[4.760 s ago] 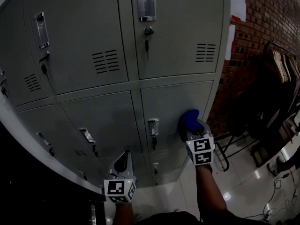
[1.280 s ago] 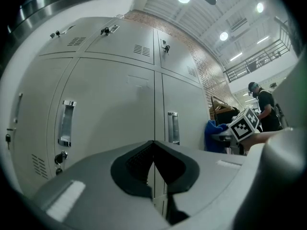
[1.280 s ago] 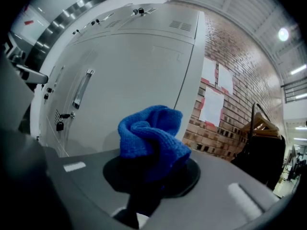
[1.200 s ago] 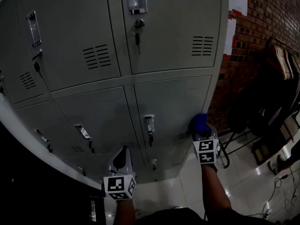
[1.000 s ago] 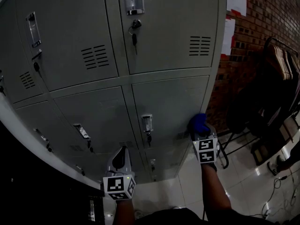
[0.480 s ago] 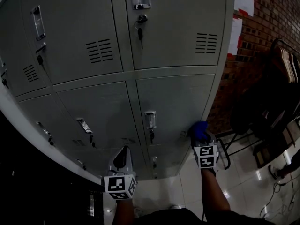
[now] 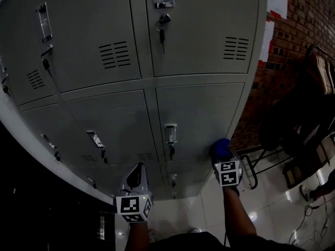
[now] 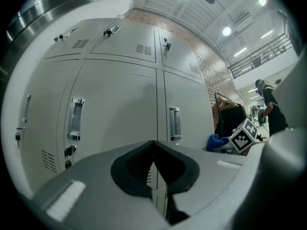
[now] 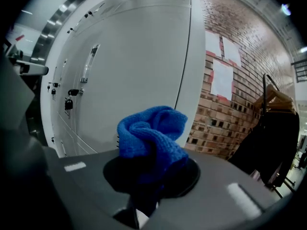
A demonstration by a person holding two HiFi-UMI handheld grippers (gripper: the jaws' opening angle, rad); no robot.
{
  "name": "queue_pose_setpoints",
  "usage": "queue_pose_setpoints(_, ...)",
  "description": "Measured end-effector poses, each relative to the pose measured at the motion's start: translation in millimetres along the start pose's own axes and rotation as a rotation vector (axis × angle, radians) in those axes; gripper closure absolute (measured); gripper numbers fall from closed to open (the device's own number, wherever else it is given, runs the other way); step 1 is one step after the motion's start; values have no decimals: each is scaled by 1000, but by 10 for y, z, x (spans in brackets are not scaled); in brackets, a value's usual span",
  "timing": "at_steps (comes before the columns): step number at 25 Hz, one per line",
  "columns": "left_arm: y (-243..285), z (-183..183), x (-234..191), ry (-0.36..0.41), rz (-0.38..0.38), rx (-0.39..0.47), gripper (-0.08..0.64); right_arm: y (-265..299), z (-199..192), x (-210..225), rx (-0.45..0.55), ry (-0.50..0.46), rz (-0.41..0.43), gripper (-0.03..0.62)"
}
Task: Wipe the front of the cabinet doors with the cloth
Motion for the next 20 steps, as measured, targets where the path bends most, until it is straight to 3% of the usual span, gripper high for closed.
queue_pose_setpoints(20,-64,53,-202,12,-16,11,546,-16,416,-988,20,-90,163,529)
Point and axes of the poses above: the fingertips, and each gripper's own axes: y forward along the fingers, x to its right, z out of its top, the point moved 5 cm from there along -y, backward along the fingers, and after that the axes turned 11 degrees about -x, right-handed, at the moved point
